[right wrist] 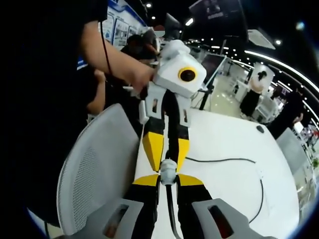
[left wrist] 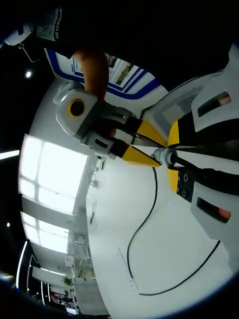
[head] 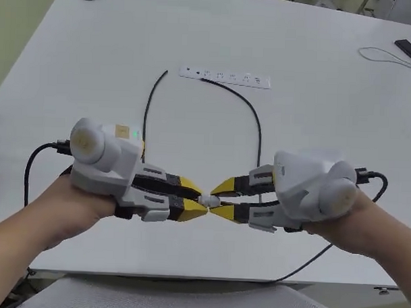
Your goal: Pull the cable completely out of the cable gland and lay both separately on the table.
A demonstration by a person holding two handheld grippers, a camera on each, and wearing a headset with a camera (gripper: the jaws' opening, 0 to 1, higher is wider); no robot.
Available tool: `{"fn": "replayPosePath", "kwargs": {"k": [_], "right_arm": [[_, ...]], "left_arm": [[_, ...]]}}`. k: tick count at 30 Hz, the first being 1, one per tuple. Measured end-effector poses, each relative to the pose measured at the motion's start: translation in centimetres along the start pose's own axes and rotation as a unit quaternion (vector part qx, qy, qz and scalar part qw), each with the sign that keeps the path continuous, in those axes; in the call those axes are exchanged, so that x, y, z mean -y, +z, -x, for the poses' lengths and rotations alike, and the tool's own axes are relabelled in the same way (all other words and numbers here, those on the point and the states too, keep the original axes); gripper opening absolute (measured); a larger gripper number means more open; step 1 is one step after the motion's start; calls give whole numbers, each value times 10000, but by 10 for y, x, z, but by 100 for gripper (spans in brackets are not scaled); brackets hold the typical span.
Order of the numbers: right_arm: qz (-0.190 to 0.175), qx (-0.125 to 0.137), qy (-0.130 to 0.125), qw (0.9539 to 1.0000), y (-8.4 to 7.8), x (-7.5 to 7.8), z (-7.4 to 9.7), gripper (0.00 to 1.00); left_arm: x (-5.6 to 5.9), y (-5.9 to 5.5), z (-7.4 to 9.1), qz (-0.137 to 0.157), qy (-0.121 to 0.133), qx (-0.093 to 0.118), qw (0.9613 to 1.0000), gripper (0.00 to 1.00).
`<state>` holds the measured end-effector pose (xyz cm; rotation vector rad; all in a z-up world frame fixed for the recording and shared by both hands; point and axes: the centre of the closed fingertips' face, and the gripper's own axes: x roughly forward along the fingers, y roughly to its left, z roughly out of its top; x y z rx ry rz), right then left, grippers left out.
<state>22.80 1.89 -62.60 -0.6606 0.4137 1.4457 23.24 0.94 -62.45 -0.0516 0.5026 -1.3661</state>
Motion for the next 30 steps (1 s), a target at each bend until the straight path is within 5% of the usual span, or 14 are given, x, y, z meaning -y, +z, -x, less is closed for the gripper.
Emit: {"fn": "replayPosePath", "kwargs": {"k": [6,10,18,20,30], "right_arm": [[-341,16,-193,9992,0,2,6,16],[-871,-199,-634,9940,-10,10,16,20],[-746,-561,-1443,9851,-26,16,30,17],[-779,-658,-1715,9799,-28,20,31,14],[-557,-429,-2125,9746,-12,22,23,7]], "left_arm": [[1,1,-2,-126,15,2,9999,14],[0,3,-2,-195,63,21,9998,14],[-3,7,-1,-417,240,28,9988,15],[-4,10,0,-421,275,66,9987,15],[-7,19,2,-387,346,87,9986,15]]}}
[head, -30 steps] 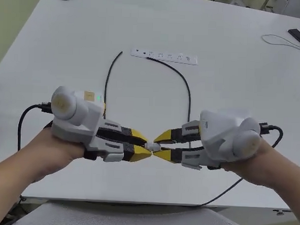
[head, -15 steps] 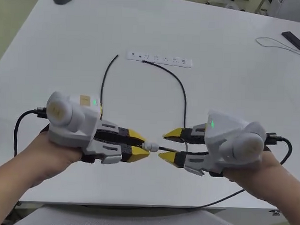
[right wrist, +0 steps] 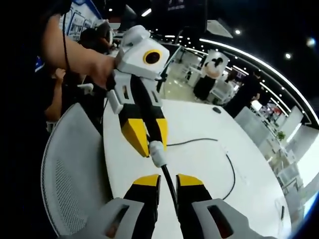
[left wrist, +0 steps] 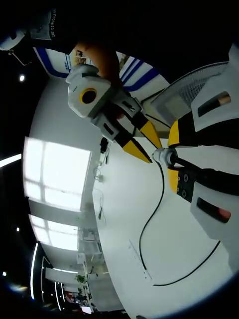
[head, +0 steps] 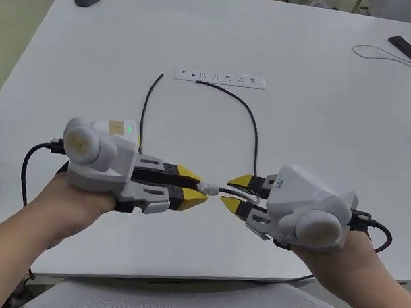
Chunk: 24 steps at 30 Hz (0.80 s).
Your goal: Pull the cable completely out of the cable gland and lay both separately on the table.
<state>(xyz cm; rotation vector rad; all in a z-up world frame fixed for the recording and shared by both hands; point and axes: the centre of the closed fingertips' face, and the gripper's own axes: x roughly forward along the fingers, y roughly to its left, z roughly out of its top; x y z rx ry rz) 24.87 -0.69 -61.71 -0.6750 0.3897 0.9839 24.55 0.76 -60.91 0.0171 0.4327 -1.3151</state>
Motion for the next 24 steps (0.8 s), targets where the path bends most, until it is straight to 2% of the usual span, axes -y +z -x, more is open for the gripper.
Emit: {"fn": "replayPosePath", "kwargs": {"k": [3,10,12,16,24], "right_arm": [[-17,119,15,9999,7,0,0,5],[453,27,3,9990,7,4,-2,1],[314,14,12,9995,7,4,-2,1],[407,41,35,9992,6,3,-2,1],[315,52,92,9994,4,1,-3,0]], "left_arm": [[0,4,-1,-44,22,42,10000,15],[-3,5,-2,-105,34,36,9999,15],[-3,5,-2,-87,33,36,10000,15],[-2,4,-2,-92,26,25,10000,15],[-2,2,-3,-105,15,-17,9999,14]]}}
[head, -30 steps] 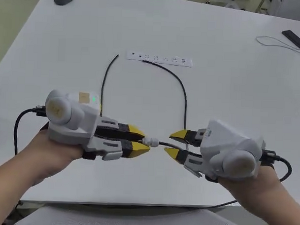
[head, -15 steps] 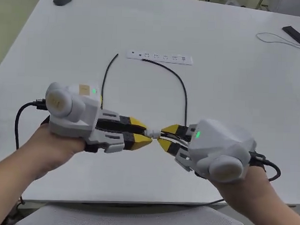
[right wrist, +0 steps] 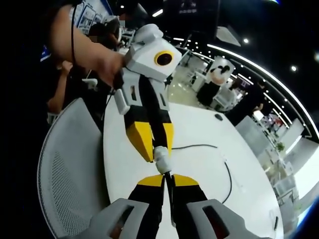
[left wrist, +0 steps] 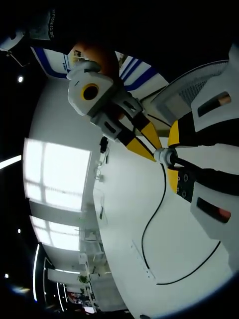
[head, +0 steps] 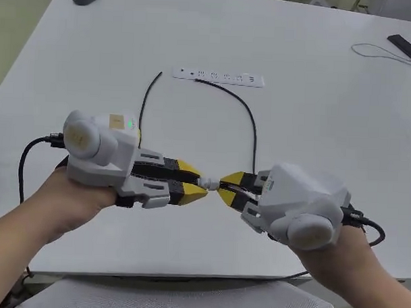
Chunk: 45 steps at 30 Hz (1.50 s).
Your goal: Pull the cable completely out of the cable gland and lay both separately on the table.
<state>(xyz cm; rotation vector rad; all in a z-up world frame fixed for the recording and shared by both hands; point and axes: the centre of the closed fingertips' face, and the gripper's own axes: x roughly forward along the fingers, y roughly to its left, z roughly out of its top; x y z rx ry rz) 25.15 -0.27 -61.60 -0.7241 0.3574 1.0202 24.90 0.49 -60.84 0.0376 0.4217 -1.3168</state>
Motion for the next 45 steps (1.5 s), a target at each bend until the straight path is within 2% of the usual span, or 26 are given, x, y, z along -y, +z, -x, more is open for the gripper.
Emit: {"fn": "replayPosePath", "kwargs": {"k": [29,30,40,42,45], "right_arm": [[-382,-75,-1,9992,-12,2,-3,0],[-384,-142,-29,9992,-15,3,-3,0],[-600,-157,-59,9981,-20,7,-4,0],[-558,-278,-117,9980,-26,9,-4,0],[-807,-288,-181,9962,-32,14,-2,0]], "left_arm": [[-3,-4,-6,-4,8,-19,10000,14],[-4,-4,-5,-8,19,-19,10000,14],[-7,-4,-7,26,22,-8,10000,14],[-8,-5,-7,11,44,-30,10000,14],[-10,-4,-3,64,52,9,10000,14]]}}
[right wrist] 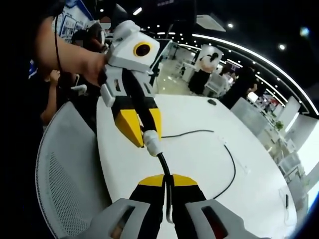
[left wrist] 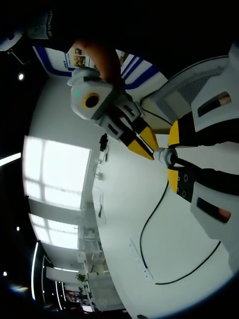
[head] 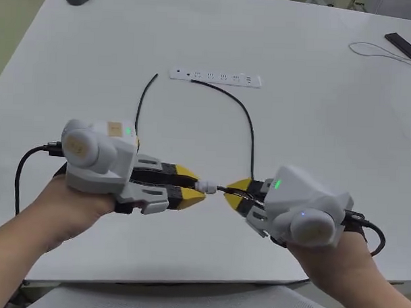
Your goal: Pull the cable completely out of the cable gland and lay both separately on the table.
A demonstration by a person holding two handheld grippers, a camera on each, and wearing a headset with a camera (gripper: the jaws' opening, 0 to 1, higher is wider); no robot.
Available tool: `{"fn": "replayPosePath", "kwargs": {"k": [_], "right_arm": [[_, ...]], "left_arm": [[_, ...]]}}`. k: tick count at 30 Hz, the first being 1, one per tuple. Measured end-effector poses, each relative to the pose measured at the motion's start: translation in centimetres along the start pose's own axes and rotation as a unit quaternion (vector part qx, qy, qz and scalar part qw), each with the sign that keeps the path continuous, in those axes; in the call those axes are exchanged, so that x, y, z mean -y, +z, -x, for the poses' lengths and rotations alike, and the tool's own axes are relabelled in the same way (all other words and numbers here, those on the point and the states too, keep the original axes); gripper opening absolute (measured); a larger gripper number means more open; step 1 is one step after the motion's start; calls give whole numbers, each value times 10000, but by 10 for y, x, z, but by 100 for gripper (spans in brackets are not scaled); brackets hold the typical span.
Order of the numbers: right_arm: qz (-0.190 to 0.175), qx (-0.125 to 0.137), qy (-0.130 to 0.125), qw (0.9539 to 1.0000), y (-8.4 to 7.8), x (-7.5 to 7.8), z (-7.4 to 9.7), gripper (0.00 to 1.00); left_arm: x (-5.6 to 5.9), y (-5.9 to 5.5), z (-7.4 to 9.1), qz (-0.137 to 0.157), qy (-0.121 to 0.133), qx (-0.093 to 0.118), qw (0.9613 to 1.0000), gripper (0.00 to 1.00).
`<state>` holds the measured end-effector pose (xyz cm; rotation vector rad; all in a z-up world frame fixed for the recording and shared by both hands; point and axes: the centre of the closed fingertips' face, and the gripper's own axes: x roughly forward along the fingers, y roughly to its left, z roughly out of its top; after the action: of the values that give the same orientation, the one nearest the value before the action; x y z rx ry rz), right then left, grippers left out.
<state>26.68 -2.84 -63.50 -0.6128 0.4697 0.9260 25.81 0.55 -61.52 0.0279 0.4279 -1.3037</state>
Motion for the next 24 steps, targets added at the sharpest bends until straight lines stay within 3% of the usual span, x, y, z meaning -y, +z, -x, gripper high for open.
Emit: {"fn": "replayPosePath", "kwargs": {"k": [8,14,17,21,24], "right_arm": [[-474,-211,-254,9983,-23,16,1,0],[-1132,-479,-557,9909,-52,26,-2,0],[-1479,-578,-702,9848,-66,31,-3,0],[-1873,-686,-678,9776,-77,30,-7,0],[-1733,-715,-700,9798,-77,29,-8,0]], "left_arm": [[0,4,1,73,30,89,9999,14],[3,5,-1,130,7,139,9998,14],[6,3,-3,162,-13,144,9998,14],[8,3,-5,171,-26,141,9998,14],[8,0,-8,157,-37,88,9998,14]]}}
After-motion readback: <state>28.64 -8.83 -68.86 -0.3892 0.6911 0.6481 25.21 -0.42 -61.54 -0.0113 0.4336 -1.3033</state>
